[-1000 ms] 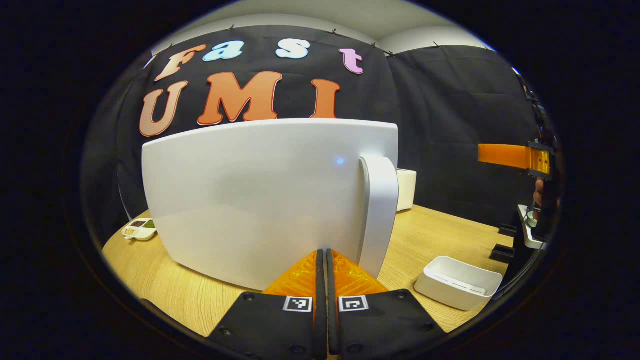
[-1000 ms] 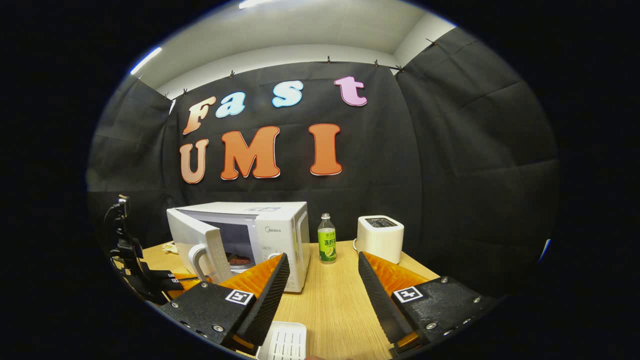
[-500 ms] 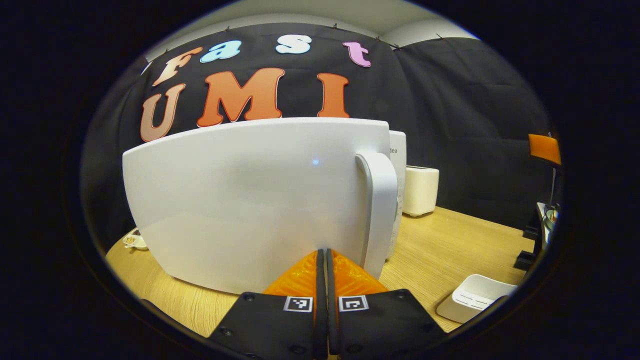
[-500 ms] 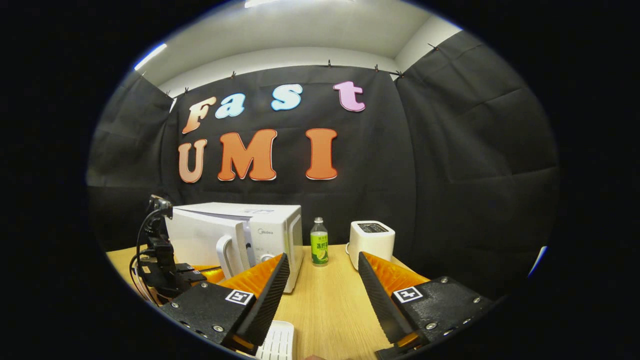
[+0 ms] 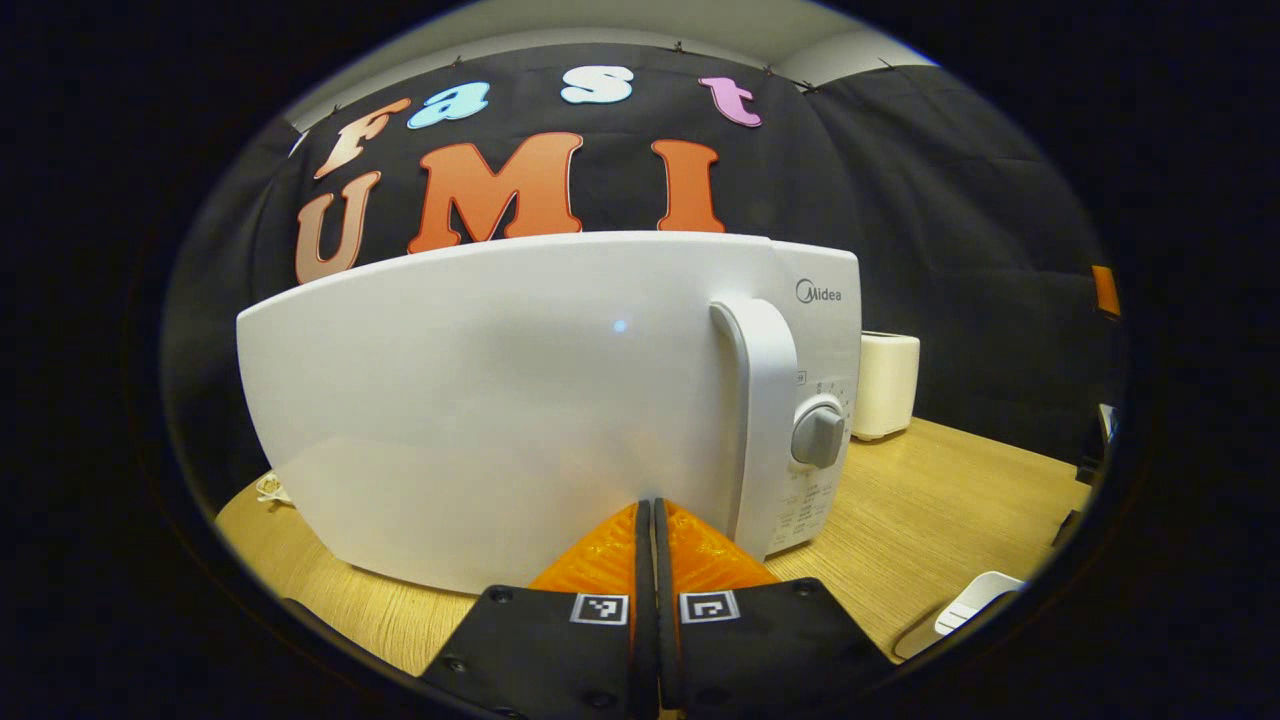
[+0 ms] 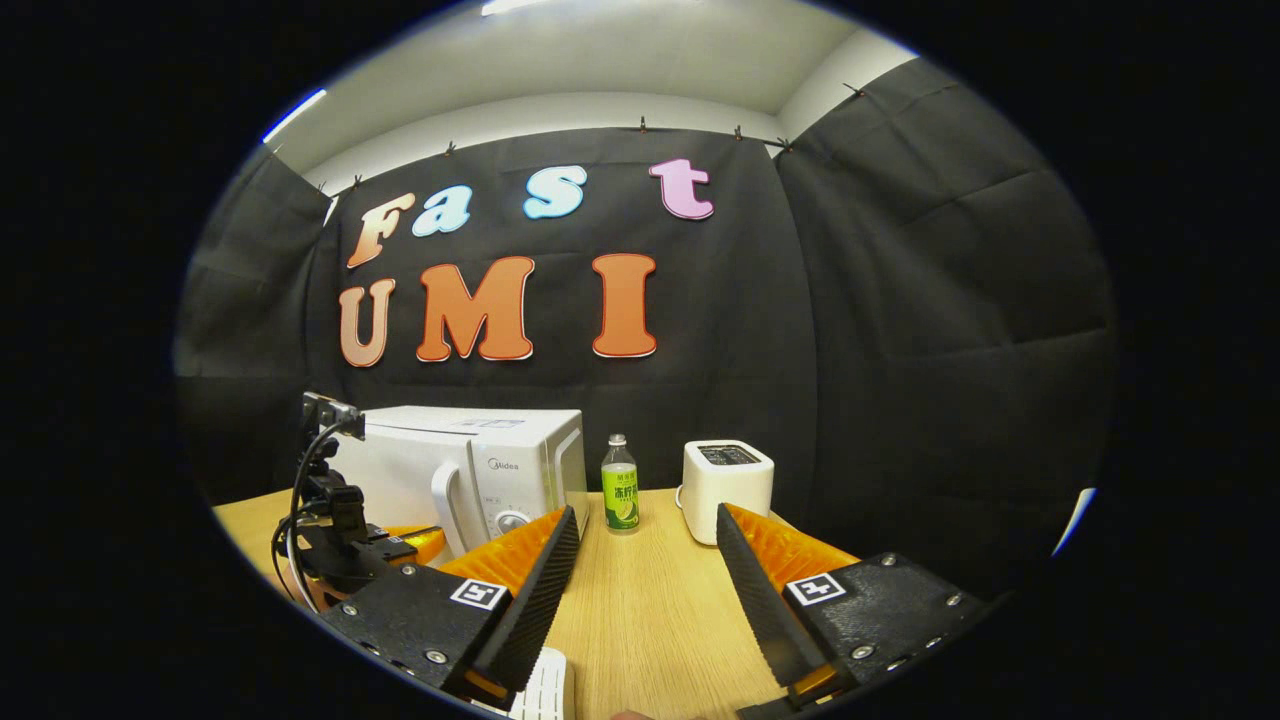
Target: Open the microwave oven with the left hand, put the food in, and close the microwave oven.
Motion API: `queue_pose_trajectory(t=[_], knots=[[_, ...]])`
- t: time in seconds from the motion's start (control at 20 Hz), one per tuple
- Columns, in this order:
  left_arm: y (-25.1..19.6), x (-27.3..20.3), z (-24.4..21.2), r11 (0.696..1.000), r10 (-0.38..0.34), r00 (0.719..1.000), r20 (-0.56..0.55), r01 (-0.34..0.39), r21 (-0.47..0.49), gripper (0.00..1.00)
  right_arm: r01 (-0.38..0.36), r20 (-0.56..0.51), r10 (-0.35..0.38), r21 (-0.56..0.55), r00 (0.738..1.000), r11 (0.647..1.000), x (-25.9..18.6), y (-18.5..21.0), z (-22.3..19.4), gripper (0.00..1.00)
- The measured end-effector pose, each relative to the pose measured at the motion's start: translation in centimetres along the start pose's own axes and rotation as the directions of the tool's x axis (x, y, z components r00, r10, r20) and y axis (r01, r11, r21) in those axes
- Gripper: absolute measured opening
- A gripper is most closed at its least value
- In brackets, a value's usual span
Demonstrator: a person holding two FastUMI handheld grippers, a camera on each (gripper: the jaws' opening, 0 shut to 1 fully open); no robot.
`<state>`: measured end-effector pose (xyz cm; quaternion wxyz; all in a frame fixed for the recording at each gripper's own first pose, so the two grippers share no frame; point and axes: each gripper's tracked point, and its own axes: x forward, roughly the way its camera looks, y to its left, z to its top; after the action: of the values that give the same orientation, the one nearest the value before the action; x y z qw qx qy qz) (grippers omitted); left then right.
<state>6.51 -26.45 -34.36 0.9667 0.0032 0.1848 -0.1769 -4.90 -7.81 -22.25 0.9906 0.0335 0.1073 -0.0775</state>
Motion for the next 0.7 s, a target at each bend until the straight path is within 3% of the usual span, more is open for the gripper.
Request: queue_pose_trajectory(t=[0.1,0.15,0.4,0.55,0.7], knots=[[0.0,0.2,0.1,1.0,0.003,1.0,-0.001,-0.003,0.003,0.0,-0.005,0.004,0.005,0.004,1.0,1.0,0.1,0.4,0.0,0.86],[0.2,0.9,0.0,1.0,0.014,1.0,-0.012,-0.014,0.017,0.05,-0.008,0.005,0.008,0.001,1.0,1.0,0.1,0.5,0.1,0.86],[0.4,0.4,0.5,0.999,0.012,0.999,-0.044,-0.01,0.049,0.05,-0.02,0.01,0.02,-0.014,1.0,1.0,-0.6,1.2,0.8,0.86],[1.3,-1.9,3.6,0.999,0.007,1.0,0.011,-0.008,0.045,0.05,-0.017,0.034,0.018,-0.037,0.999,0.999,-0.7,1.2,2.3,0.86],[3.6,-5.2,8.5,0.996,0.044,0.996,0.084,-0.05,0.069,0.05,-0.02,0.053,0.023,-0.06,0.998,0.998,-0.6,1.9,4.2,0.87]])
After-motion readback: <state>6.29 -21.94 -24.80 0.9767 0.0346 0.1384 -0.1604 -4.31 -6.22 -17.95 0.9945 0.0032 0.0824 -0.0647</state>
